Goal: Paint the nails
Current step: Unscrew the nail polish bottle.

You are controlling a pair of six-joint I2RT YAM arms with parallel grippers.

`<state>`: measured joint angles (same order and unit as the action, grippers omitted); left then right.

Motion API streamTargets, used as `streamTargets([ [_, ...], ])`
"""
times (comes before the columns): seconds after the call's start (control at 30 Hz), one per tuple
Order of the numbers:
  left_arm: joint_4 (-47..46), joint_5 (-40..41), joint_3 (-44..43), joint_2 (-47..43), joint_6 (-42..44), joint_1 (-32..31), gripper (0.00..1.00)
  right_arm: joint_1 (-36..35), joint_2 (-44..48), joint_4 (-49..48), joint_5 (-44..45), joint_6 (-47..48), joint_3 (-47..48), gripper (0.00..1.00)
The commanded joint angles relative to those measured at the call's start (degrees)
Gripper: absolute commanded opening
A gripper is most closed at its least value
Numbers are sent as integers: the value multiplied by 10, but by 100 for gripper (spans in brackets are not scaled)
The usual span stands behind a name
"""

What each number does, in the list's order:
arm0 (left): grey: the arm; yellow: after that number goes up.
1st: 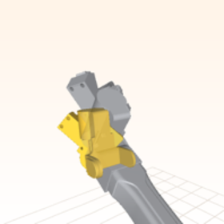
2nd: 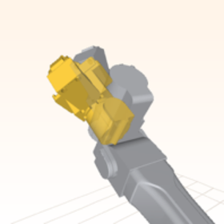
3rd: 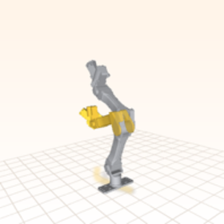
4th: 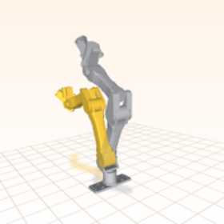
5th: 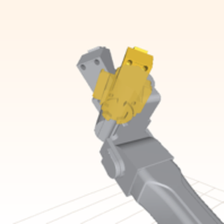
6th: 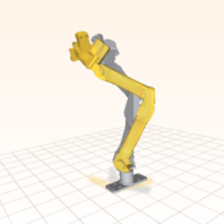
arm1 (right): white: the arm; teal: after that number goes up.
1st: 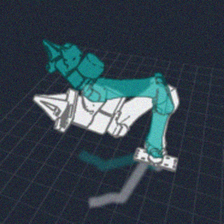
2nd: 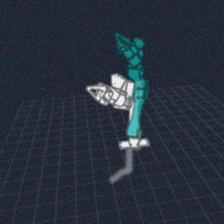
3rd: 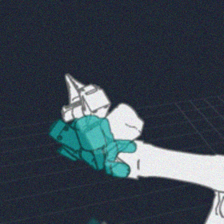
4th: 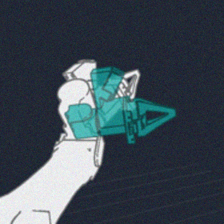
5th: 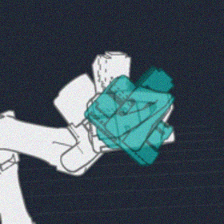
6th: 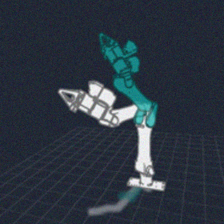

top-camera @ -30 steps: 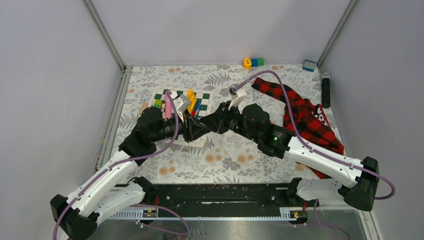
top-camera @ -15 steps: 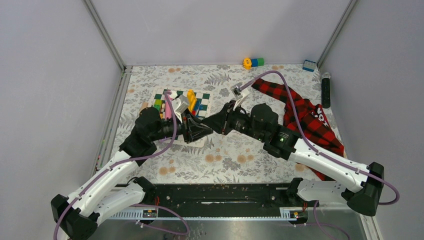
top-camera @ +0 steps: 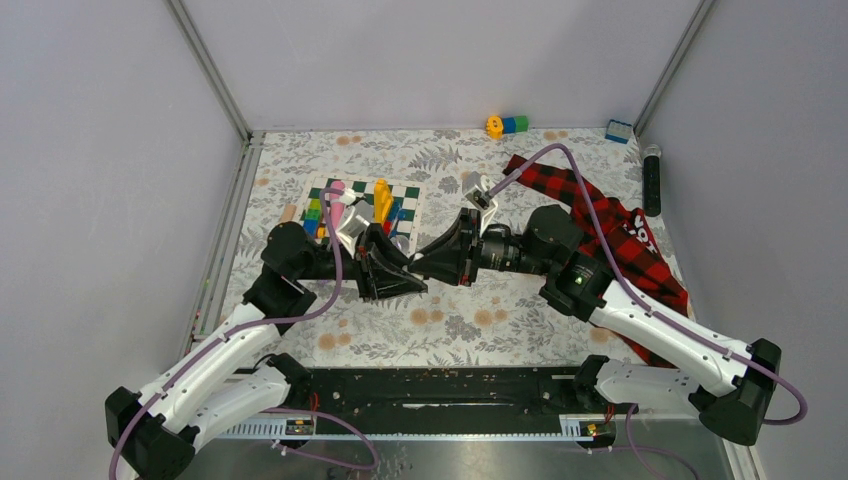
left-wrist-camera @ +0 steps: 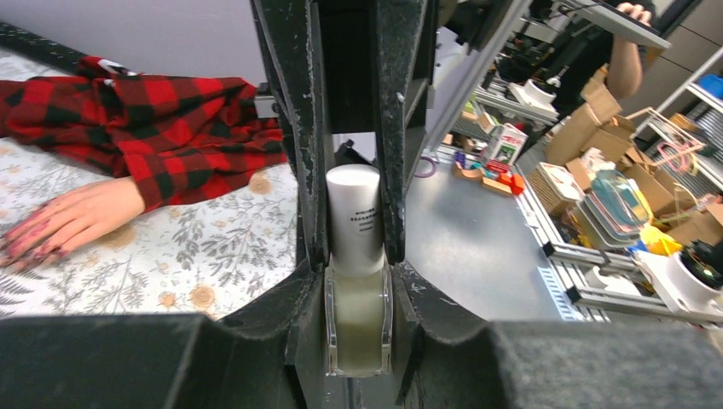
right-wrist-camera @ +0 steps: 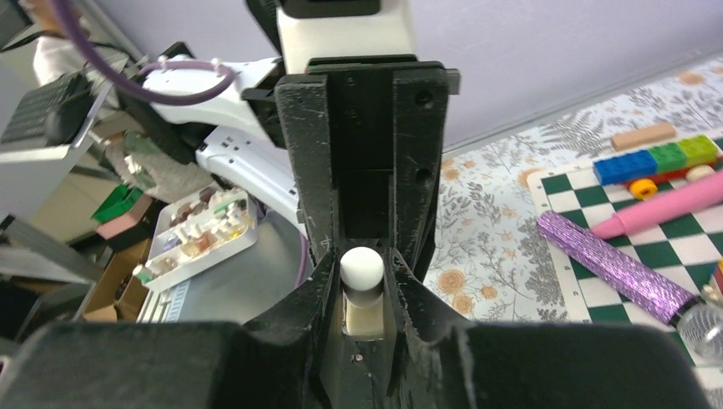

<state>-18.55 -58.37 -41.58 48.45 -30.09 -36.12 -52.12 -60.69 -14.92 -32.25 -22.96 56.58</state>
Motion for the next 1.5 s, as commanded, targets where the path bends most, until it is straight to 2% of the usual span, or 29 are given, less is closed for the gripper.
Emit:
streamTargets([
  [0.0, -61, -101, -3, -21, -4, -2, 0, 17, 14, -65, -75, 6, 5, 0],
  [0.1, -60, -100, -3, -22, -3, -2, 0, 17, 16, -74, -62, -2, 2, 0],
  [0.13, -56, -95, -4, -23, 1, -2, 0, 17, 18, -75, -51, -4, 0, 3],
  [0.17, -44, -87, -5, -26, 10, -2, 0, 17, 21, -75, -38, -5, -3, 15],
  [0.23, 11, -59, -15, -32, 55, -2, 0, 17, 31, -76, 3, -9, -10, 49],
  [0.3, 110, -10, -31, -44, 123, -3, 0, 17, 45, -81, 51, -10, -25, 68],
  [0.37, 165, 60, -41, -56, 174, -5, 0, 17, 65, -92, 108, -10, -51, 82],
  [0.43, 194, 117, -43, -68, 206, -7, 0, 17, 78, -96, 171, -15, -68, 89],
  [0.57, 227, 226, -44, -82, 222, -9, 0, 17, 73, -56, 245, -35, -63, 87],
  [0.73, 271, 379, -54, -75, 224, -10, 0, 15, 33, -46, 234, -88, -36, 79],
  [0.8, 286, 412, -57, -69, 229, -10, 0, 9, 11, -33, 235, -114, -11, 78],
  [1.07, 257, 404, -30, -75, 271, -9, 0, -33, -85, 109, 284, -171, 100, 72],
  [1.17, 245, 392, -20, -85, 282, -10, 0, -33, -114, 188, 294, -183, 137, 64],
  [1.47, 225, 378, -9, -87, 282, -10, 0, -33, -140, 243, 297, -174, 189, 60],
])
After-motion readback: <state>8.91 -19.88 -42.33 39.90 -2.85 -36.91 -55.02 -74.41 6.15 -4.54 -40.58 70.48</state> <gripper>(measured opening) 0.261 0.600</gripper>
